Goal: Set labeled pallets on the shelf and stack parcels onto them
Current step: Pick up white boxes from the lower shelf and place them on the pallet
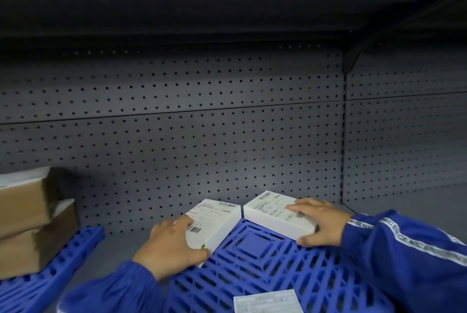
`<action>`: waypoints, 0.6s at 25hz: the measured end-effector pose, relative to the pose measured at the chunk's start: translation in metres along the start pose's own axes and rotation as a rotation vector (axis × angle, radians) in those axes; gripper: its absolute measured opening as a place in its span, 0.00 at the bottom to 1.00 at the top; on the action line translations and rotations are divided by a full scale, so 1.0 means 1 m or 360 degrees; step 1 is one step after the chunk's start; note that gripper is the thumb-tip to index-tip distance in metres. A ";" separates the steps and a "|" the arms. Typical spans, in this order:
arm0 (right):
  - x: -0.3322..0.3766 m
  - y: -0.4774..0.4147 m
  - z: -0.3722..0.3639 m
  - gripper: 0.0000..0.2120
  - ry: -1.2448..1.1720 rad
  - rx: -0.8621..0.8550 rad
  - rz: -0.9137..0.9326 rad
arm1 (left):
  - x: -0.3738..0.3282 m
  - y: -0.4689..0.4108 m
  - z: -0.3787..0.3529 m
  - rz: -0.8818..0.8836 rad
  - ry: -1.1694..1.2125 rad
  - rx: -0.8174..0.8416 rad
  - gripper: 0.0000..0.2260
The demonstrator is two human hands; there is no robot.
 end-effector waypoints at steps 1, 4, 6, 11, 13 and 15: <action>-0.001 0.001 0.001 0.39 0.0013 0.0014 -0.0019 | 0.003 -0.002 -0.002 -0.0003 -0.0006 -0.0011 0.36; 0.000 0.002 0.002 0.40 0.0069 0.0036 -0.0064 | 0.005 -0.002 -0.005 -0.0025 -0.0025 -0.0036 0.38; 0.001 0.001 0.003 0.40 0.0097 0.0059 -0.0084 | 0.002 -0.003 -0.007 -0.0029 -0.0049 -0.0045 0.39; 0.007 0.005 0.006 0.56 0.0012 0.0218 -0.0129 | 0.001 0.008 -0.004 -0.0028 -0.0099 0.0007 0.56; 0.011 0.010 0.014 0.54 0.0021 0.0189 -0.0155 | 0.001 0.009 0.001 -0.0015 -0.0162 0.0010 0.56; 0.015 0.021 0.026 0.43 0.0032 -0.0016 -0.0156 | -0.003 0.011 0.012 -0.0085 -0.0095 0.0079 0.48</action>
Point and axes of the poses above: each hand's wrist, its own y-axis away from the middle knuckle, its own z-axis out of the back of the hand, x = y × z, the point moved 2 cm from there along -y, towards the middle knuckle, and after that the axes turned 15 degrees about z, right-handed, at the moved point
